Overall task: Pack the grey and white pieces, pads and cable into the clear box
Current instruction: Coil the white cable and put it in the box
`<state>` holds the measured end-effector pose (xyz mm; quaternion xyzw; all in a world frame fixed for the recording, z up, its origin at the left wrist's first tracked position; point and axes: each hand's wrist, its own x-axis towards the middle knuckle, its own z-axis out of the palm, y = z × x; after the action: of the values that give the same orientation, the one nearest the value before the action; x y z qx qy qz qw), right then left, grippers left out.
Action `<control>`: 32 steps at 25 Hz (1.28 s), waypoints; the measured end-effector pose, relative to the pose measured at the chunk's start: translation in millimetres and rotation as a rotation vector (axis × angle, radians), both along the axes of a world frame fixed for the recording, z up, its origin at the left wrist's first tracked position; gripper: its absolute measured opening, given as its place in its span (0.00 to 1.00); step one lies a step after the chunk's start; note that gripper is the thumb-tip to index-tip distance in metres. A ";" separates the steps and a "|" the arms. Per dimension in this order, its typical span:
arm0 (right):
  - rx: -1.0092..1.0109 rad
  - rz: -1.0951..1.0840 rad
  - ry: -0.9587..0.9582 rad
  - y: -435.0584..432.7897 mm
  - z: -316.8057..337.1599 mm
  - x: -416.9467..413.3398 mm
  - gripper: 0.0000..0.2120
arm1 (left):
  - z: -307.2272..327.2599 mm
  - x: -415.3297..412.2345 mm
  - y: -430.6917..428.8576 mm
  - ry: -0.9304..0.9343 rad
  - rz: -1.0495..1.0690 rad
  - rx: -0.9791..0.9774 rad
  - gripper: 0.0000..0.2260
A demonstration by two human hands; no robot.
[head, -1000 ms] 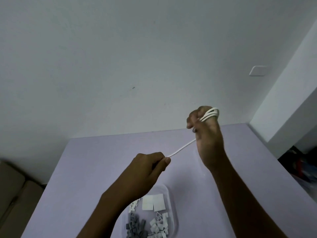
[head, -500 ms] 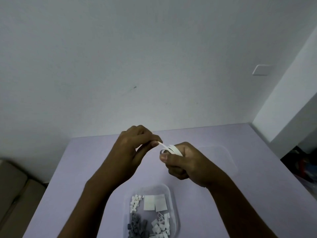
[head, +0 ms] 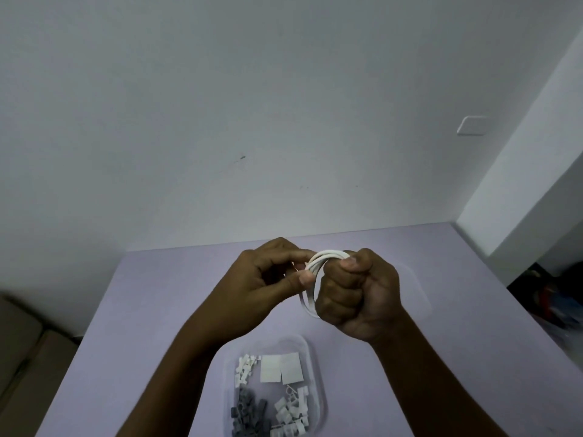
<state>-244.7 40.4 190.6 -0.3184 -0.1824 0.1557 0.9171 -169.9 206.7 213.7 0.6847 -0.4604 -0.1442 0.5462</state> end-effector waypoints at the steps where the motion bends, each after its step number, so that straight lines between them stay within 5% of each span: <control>1: 0.015 0.030 -0.013 -0.2 0.2 -1.3 0.14 | -0.4 -1.2 -0.5 -0.019 -0.009 0.017 0.11; 8: -0.414 -0.270 -0.126 -11.1 12.3 -6.2 0.09 | 5.0 -0.4 -2.2 -0.242 0.085 0.045 0.09; 15: -0.617 -0.610 -0.363 -17.0 3.8 -9.8 0.13 | 8.3 -9.1 -17.4 -0.421 0.141 0.002 0.06; 18: -0.615 -0.877 -0.305 -16.5 -4.1 -9.5 0.12 | 6.1 -8.9 -18.7 -0.423 0.161 -0.024 0.07; 21: -0.628 -0.918 -0.200 -22.8 -9.7 -11.3 0.08 | 3.6 -3.2 -11.0 -0.416 0.173 -0.012 0.07; 25: -0.923 -0.921 -0.191 -28.4 -14.6 -10.7 0.08 | -3.4 15.6 3.2 -0.175 0.120 0.076 0.04; 32: -0.610 -0.657 0.026 -26.8 -17.3 -10.6 0.19 | -8.8 24.9 20.1 0.194 0.005 0.021 0.10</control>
<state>-255.3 13.6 173.4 -0.6135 -0.0058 -0.0934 0.7841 -145.0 226.8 204.9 0.6743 -0.4022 -0.2135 0.5814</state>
